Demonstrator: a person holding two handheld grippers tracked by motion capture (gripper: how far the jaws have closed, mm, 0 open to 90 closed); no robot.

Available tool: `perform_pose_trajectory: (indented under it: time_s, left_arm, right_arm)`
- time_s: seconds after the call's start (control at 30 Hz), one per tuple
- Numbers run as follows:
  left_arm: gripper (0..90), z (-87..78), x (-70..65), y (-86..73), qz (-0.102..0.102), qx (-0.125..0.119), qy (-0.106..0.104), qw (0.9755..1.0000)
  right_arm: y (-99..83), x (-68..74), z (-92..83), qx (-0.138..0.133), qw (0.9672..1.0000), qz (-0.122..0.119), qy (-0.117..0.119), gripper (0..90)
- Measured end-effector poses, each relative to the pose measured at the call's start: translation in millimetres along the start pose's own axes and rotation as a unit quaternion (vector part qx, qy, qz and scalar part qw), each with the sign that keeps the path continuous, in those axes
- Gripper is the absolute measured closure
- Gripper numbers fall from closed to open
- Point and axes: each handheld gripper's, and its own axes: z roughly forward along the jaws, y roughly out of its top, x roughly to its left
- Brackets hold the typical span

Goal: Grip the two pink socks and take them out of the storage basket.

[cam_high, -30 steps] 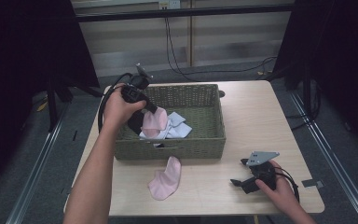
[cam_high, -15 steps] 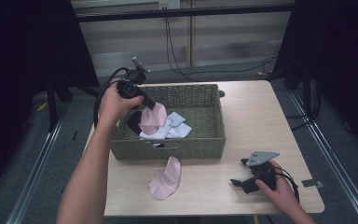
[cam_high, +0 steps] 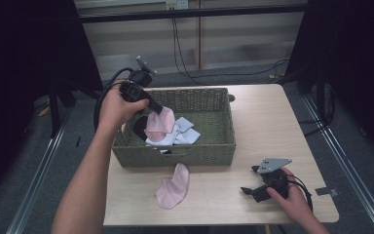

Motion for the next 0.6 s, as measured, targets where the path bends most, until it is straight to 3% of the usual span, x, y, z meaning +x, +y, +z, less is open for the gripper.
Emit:
perform_pose_trajectory:
  time_s: [0.6]
  left_arm:
    - [82.8,-14.8,-15.9,-9.3,0.016,-0.005,-0.012,0.9998]
  right_arm:
    - [0.0,-0.1,0.0,0.000,1.0000,-0.001,0.000,10.4]
